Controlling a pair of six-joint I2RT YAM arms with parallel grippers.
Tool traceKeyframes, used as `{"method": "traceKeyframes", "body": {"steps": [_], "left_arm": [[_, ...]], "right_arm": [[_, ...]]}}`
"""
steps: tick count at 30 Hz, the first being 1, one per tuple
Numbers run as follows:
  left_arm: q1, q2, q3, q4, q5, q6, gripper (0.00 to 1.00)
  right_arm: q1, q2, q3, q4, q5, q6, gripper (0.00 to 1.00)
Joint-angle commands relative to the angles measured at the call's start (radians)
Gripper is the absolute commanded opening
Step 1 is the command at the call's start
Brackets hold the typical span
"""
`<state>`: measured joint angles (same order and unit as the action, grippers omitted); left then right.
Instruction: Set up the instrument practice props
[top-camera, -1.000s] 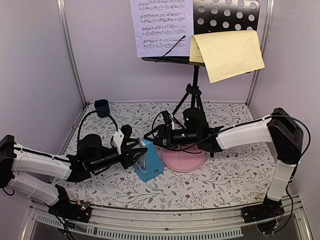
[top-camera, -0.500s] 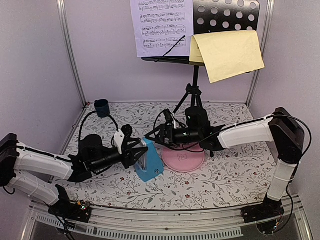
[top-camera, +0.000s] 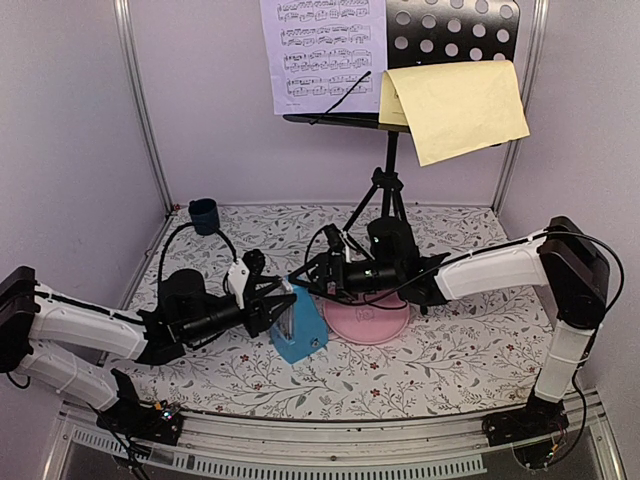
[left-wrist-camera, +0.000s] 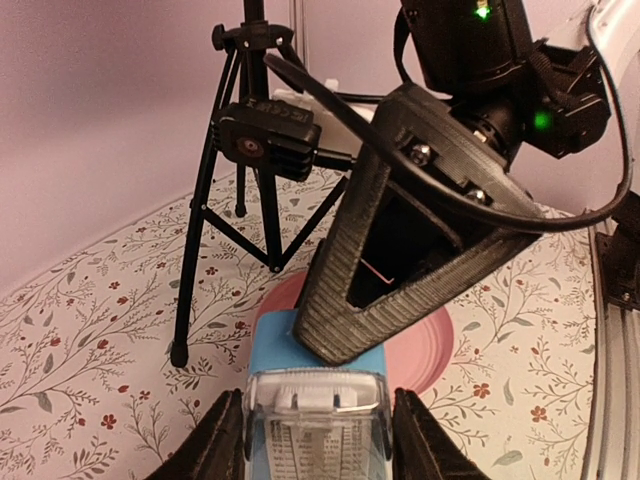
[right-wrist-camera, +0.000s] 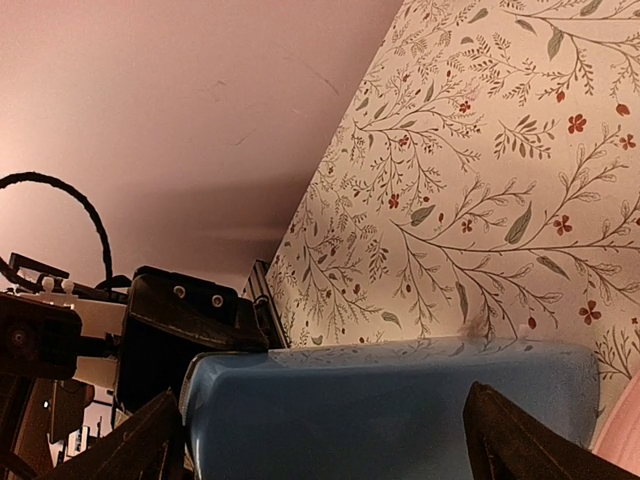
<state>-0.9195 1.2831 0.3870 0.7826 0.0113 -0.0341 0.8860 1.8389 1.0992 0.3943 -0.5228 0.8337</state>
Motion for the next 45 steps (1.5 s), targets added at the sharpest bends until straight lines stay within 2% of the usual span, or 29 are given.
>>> {"method": "traceKeyframes", "body": {"steps": [1,7,20,24,27,29,31,35,40,45], "left_arm": [[0.005,-0.014,-0.032,-0.007,-0.014,0.011,0.28],[0.004,0.007,-0.077,0.098,0.007,0.011,0.27],[0.005,0.133,-0.172,0.507,0.093,-0.017,0.25],[0.004,0.120,-0.180,0.519,0.109,0.000,0.23],[0.001,0.071,-0.177,0.447,0.084,0.027,0.22],[-0.001,0.034,-0.148,0.333,0.059,0.050,0.21],[-0.001,-0.002,-0.150,0.305,0.035,0.051,0.21],[0.030,-0.151,-0.174,0.233,-0.034,-0.015,0.21],[0.076,-0.316,-0.068,-0.087,-0.149,-0.060,0.20],[0.193,-0.318,0.075,-0.487,-0.200,-0.179,0.20]], "right_arm": [[-0.022,0.042,-0.061,-0.030,0.045,0.028,0.96],[-0.033,0.060,-0.089,-0.081,0.086,-0.009,0.95],[-0.057,0.133,-0.116,-0.134,0.123,-0.120,0.94],[-0.060,0.144,-0.112,-0.145,0.137,-0.137,0.94],[-0.063,0.154,-0.109,-0.147,0.145,-0.145,0.94],[-0.066,0.160,-0.109,-0.146,0.141,-0.146,0.94],[-0.068,0.159,-0.106,-0.146,0.137,-0.150,0.94],[-0.068,0.139,-0.097,-0.144,0.119,-0.165,0.94],[-0.067,0.126,-0.080,-0.117,0.062,-0.182,0.94],[-0.063,0.082,-0.065,-0.064,0.012,-0.208,0.94]]}}
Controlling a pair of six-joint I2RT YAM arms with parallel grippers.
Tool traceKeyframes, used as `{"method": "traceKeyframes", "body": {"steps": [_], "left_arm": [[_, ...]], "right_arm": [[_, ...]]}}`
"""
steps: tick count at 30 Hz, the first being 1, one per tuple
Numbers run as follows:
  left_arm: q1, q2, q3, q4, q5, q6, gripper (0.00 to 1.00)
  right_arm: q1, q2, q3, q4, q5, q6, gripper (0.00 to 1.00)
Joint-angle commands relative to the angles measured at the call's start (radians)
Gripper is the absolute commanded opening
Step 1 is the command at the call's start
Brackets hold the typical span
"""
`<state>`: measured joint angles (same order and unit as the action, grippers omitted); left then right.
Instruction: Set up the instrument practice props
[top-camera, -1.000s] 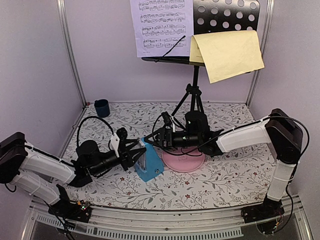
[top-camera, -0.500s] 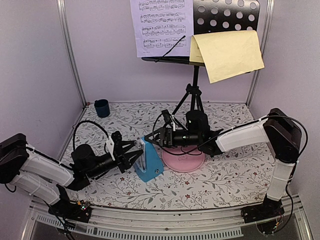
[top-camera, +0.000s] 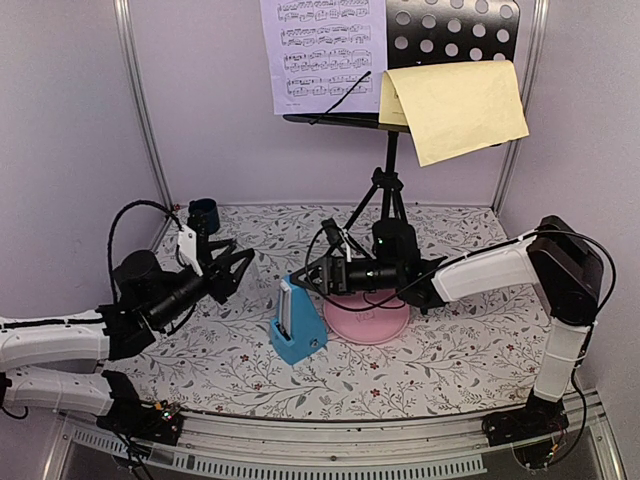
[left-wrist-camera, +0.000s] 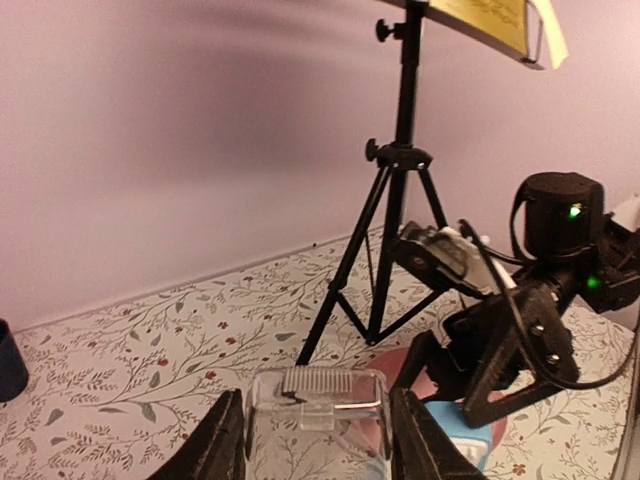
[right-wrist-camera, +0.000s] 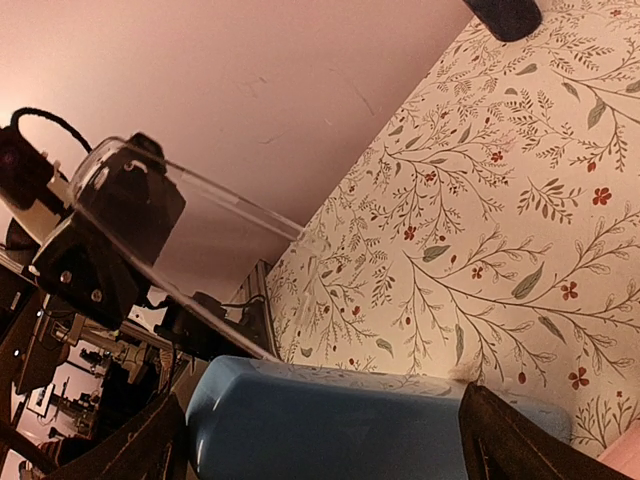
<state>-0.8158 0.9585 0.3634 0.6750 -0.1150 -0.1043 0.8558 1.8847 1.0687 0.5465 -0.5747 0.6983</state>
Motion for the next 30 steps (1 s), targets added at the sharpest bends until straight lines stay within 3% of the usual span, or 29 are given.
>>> {"method": "traceKeyframes", "body": {"steps": [1,5,10,15,23,30], "left_arm": [[0.114,0.024,0.124,-0.439,-0.070,-0.133,0.20],[0.214,0.131,0.224,-0.638,-0.065,-0.213,0.19],[0.283,0.264,0.294,-0.746,-0.050,-0.270,0.18],[0.326,0.339,0.314,-0.761,-0.049,-0.269,0.20],[0.367,0.463,0.329,-0.730,0.004,-0.261,0.23],[0.391,0.548,0.339,-0.724,0.013,-0.257,0.40]], "right_arm": [[-0.029,0.030,-0.029,-0.203,0.060,-0.076,0.94],[-0.005,0.034,0.032,-0.192,0.042,-0.115,0.95],[0.003,0.091,0.132,-0.182,-0.005,-0.138,0.94],[0.004,0.126,0.232,-0.180,-0.041,-0.163,0.95],[0.004,0.028,0.206,-0.199,-0.027,-0.224,1.00],[-0.009,-0.130,0.129,-0.276,0.084,-0.288,0.99]]}}
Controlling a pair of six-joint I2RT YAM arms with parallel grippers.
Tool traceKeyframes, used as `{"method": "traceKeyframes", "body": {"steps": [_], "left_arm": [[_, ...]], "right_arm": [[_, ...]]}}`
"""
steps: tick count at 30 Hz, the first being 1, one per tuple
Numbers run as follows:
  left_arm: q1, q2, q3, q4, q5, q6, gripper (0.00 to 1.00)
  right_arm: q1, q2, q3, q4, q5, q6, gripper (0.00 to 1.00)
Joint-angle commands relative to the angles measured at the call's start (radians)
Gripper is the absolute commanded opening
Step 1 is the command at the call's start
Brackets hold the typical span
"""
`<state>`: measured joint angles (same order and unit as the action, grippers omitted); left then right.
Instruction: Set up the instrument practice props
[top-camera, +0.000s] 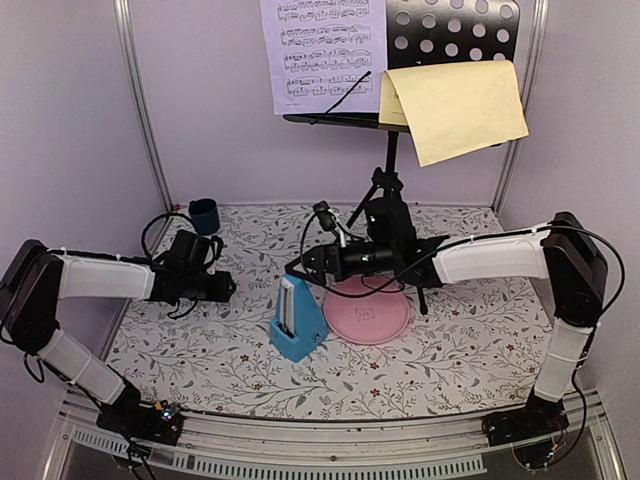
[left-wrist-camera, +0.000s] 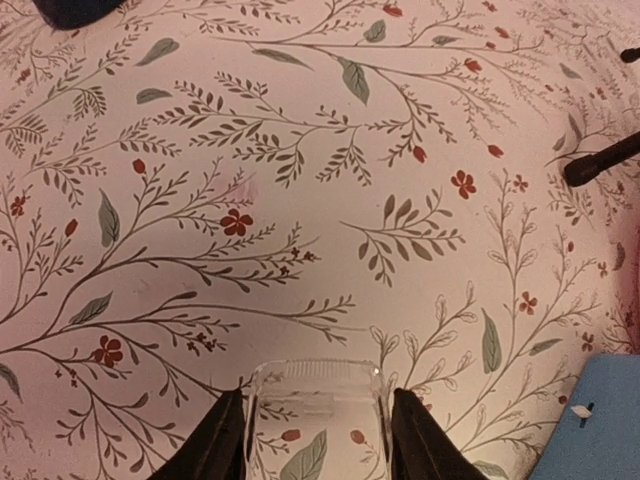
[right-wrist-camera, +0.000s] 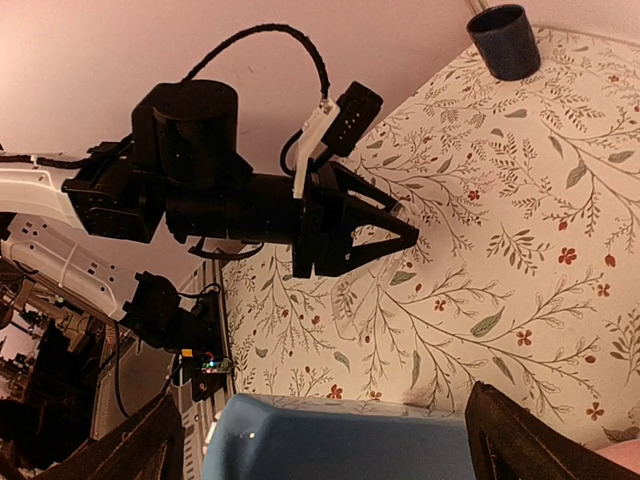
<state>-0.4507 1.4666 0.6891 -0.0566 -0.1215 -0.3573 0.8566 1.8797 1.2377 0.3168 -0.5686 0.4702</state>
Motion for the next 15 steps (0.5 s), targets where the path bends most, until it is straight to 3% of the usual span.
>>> {"method": "traceKeyframes", "body": {"steps": [1,7,10,15], "left_arm": [[0.030,0.048,0.013,0.008,0.021,-0.001,0.44],[0.035,0.008,-0.009,0.033,0.034,-0.001,0.69],[0.034,-0.031,-0.017,0.034,0.031,0.009,0.80],[0.019,-0.103,-0.064,0.134,0.182,0.038,0.77]], "right_arm": [[-0.019,-0.144,-0.058,-0.053,0.079,-0.062,0.99],[-0.044,-0.245,-0.163,-0.115,0.088,-0.074,1.00],[-0.045,-0.262,-0.241,-0.121,0.071,-0.082,0.93],[-0.026,-0.248,-0.337,-0.115,0.104,-0.088,0.72]]}}
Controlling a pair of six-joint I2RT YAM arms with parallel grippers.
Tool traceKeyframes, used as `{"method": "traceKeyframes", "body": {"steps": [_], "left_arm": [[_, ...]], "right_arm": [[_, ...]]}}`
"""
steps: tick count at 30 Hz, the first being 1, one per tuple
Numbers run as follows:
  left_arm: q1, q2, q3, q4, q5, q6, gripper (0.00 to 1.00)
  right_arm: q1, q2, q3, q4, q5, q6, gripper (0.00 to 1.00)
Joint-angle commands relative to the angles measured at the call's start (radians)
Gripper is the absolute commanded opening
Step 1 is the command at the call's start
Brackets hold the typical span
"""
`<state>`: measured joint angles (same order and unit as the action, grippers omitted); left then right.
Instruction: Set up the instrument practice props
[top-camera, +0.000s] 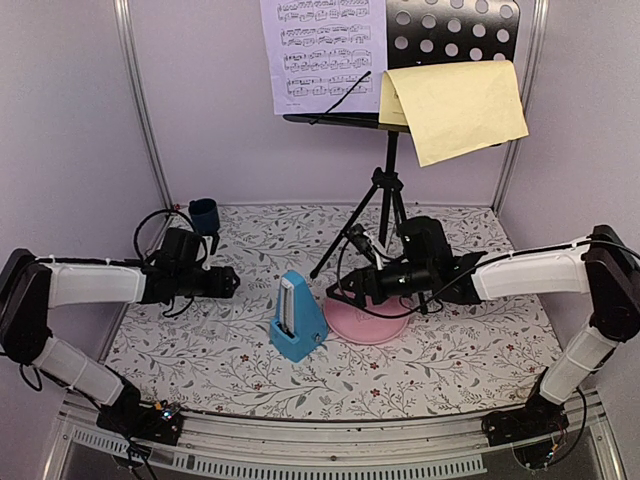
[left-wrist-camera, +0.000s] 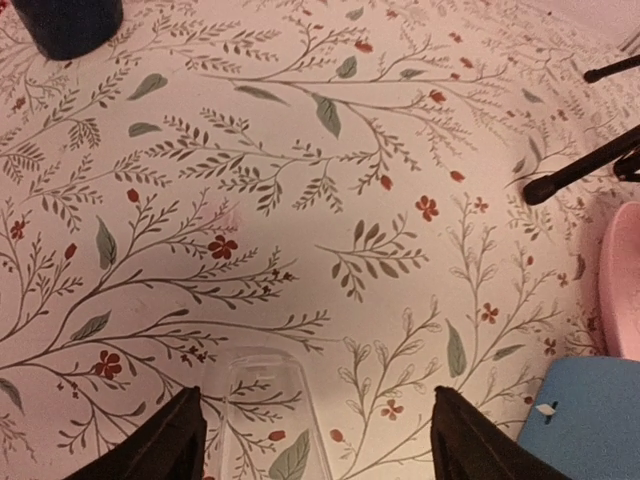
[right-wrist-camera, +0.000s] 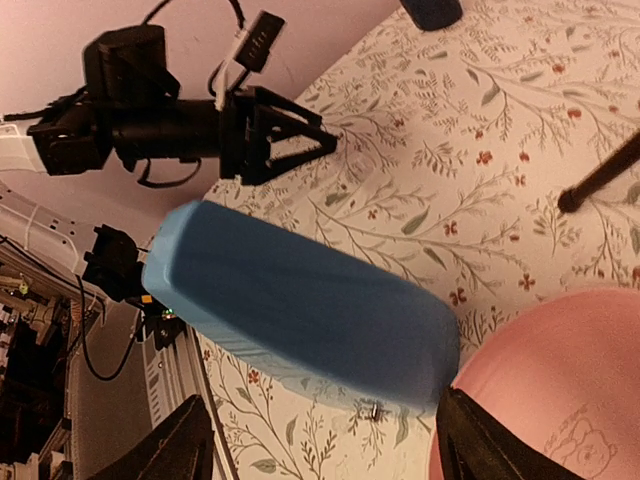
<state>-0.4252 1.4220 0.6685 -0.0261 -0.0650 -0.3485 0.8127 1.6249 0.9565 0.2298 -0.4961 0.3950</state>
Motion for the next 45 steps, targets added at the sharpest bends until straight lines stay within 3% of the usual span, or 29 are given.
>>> {"method": "traceKeyframes", "body": {"steps": [1,8,19,34,39,41,45], "left_arm": [[-0.011,-0.063,-0.054,0.128,0.155,0.030,0.74],[-0.045,-0.046,-0.090,0.218,0.245,0.019,0.59],[-0.094,-0.028,-0.118,0.262,0.247,-0.001,0.52],[-0.136,-0.039,-0.162,0.323,0.272,-0.016,0.44],[-0.162,-0.034,-0.169,0.343,0.265,-0.031,0.42],[-0.169,-0.036,-0.175,0.353,0.259,-0.041,0.42],[-0.173,-0.036,-0.206,0.408,0.259,-0.125,0.41]], "right_arm": [[0.030,0.020,-0.057,-0.030,0.049,-0.015,0.68],[0.084,0.166,0.014,-0.020,0.096,-0.028,0.47],[0.088,0.314,0.132,0.002,0.111,-0.039,0.34],[0.019,0.477,0.383,0.015,0.050,-0.075,0.36],[0.016,0.435,0.351,0.049,0.021,-0.042,0.40],[0.016,0.401,0.317,0.054,0.016,-0.038,0.45],[0.017,0.296,0.221,0.068,0.026,-0.035,0.65]]}}
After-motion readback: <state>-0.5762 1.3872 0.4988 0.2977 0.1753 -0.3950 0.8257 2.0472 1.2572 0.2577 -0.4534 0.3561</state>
